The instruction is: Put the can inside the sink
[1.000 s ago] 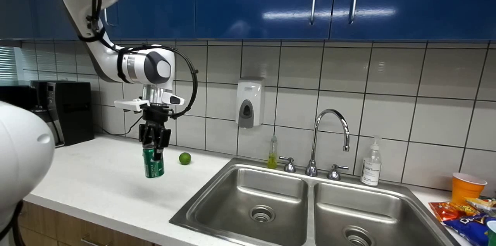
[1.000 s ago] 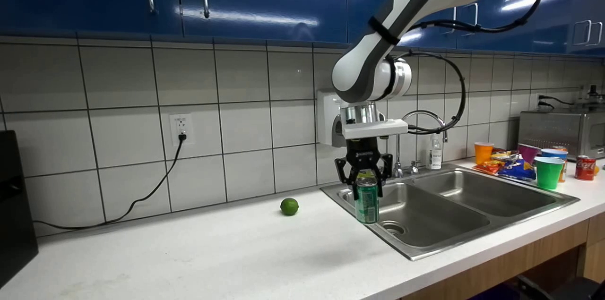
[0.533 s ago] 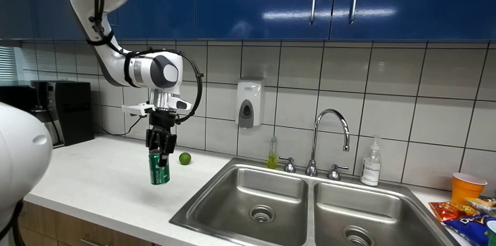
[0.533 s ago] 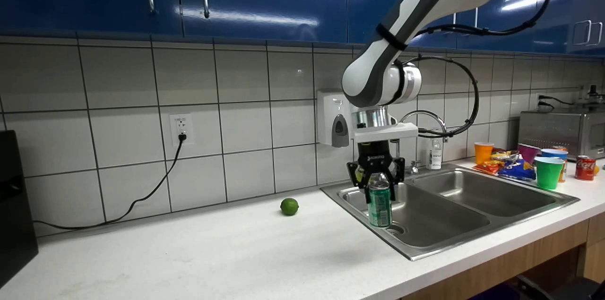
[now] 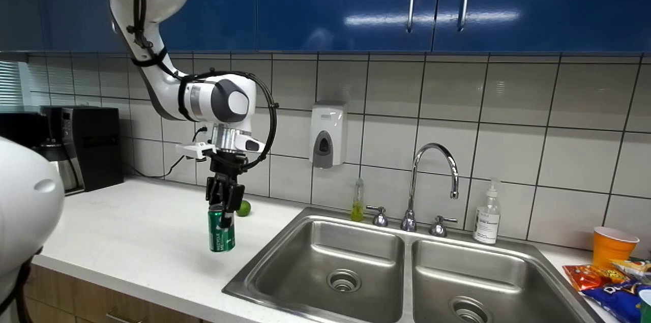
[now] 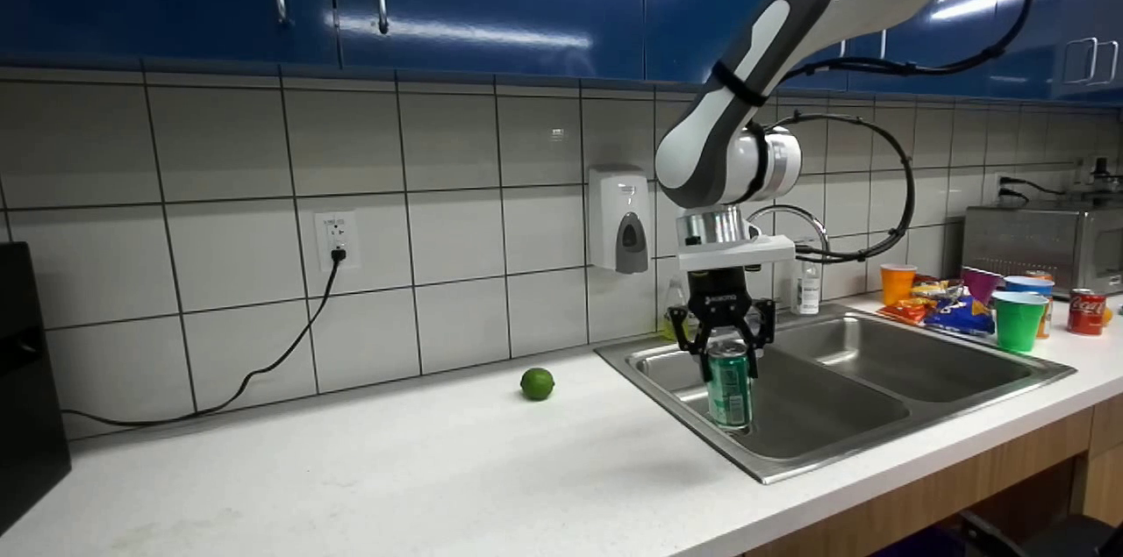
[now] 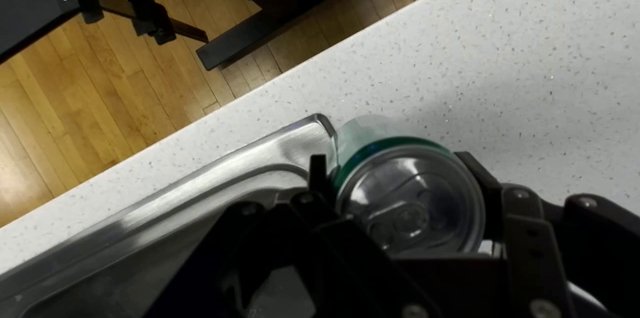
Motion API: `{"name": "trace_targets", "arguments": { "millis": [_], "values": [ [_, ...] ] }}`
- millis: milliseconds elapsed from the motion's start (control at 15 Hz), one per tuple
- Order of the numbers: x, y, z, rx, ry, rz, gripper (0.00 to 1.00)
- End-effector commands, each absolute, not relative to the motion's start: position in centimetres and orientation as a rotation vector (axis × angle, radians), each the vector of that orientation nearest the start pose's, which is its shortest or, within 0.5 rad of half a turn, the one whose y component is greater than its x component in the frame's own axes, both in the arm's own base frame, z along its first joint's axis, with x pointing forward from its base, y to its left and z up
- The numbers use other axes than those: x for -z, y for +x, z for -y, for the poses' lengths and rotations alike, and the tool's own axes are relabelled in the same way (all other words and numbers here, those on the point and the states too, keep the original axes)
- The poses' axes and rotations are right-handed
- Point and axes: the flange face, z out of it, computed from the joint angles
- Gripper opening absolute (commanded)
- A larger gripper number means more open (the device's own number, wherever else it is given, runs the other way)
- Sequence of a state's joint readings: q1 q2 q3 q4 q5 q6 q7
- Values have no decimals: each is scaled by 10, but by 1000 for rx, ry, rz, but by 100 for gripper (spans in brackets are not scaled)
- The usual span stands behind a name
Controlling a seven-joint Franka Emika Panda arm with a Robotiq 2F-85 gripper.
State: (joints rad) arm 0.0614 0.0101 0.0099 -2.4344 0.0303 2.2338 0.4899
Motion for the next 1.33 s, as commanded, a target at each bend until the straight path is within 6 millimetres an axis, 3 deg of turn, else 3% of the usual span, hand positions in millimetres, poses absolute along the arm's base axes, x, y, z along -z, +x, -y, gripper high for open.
{"name": "trace_targets", "arguments": {
  "millis": [0, 1267],
  "values": [
    [-284, 463, -19, -311, -3097, -739, 38],
    [-252, 496, 61, -291, -3102, -912, 38]
  ]
}}
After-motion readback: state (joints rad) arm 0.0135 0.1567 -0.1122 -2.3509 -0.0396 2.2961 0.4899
